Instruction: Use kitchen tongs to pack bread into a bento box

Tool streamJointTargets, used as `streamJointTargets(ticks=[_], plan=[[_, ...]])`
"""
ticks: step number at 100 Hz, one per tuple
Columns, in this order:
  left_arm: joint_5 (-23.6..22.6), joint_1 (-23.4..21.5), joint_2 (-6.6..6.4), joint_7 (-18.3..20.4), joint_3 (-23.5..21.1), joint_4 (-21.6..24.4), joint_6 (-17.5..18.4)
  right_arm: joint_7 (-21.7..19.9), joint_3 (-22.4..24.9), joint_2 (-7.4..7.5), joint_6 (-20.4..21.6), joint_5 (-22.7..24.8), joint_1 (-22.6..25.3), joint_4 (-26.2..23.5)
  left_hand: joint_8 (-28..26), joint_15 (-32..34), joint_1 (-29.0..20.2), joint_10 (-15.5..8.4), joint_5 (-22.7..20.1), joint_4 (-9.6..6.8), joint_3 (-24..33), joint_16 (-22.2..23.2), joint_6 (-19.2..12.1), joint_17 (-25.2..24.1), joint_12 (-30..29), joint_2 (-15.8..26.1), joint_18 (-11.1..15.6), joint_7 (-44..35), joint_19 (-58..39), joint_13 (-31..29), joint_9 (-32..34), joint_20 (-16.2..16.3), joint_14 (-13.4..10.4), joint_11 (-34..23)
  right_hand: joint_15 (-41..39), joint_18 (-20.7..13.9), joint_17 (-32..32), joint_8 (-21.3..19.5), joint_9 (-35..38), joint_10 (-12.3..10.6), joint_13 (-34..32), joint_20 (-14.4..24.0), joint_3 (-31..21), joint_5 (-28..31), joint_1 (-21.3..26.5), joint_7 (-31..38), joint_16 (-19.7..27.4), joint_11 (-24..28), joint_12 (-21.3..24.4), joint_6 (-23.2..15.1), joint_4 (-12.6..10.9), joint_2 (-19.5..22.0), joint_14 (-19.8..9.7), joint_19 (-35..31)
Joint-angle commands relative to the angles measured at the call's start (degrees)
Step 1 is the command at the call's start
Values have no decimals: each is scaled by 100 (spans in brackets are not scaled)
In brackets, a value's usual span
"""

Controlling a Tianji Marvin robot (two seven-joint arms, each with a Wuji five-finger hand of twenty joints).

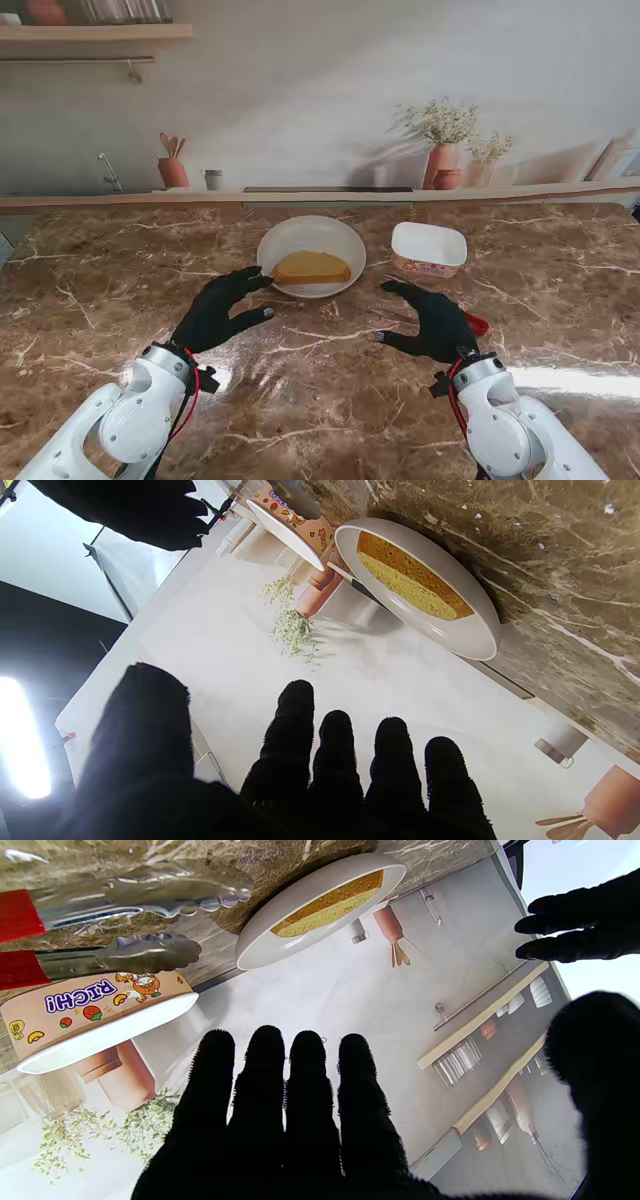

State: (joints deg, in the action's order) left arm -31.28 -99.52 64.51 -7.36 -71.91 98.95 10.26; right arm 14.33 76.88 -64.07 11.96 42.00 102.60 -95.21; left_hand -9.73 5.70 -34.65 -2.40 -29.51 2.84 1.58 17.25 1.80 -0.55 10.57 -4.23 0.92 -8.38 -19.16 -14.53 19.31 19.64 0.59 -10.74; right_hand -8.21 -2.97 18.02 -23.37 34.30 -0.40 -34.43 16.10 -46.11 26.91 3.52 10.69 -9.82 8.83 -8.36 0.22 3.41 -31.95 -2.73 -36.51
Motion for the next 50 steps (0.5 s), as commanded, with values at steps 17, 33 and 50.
streamJointTargets(ticks=[17, 33, 50], plan=[[-10, -57, 23, -71, 13, -15, 14, -60, -2, -10, 1, 69, 2, 34, 106, -94, 180, -68, 192, -217, -186, -20, 45, -60, 8, 31, 185, 92, -99, 157, -144, -107, -243, 22, 113, -110, -58, 28, 35, -101, 27, -183, -74, 143, -163, 16, 49, -99, -5, -87, -173, 25, -50, -117], [-6, -78, 19, -62, -6, -23, 29, -87, 87, 8, -82, 189, -239, 169, 104, -92, 176, -65, 181, -216, -186, -20, 48, -59, 11, 36, 184, 86, -103, 156, -141, -119, -240, 18, 96, -86, -104, 12, 149, -177, -6, -200, -65, 227, -14, 65, 19, -50, -70, -170, -161, -56, -141, -123], [-6, -112, 4, 9, -58, -3, 47, -334, 187, 79, -442, 486, -748, 467, 104, -90, 173, -71, 176, -214, -190, -19, 41, -60, 14, 37, 185, 82, -105, 154, -133, -130, -250, 13, 89, -158, -197, -61, 194, -197, -22, -189, 64, 262, 525, 169, -52, -28, -222, -178, -115, -381, -175, -106]])
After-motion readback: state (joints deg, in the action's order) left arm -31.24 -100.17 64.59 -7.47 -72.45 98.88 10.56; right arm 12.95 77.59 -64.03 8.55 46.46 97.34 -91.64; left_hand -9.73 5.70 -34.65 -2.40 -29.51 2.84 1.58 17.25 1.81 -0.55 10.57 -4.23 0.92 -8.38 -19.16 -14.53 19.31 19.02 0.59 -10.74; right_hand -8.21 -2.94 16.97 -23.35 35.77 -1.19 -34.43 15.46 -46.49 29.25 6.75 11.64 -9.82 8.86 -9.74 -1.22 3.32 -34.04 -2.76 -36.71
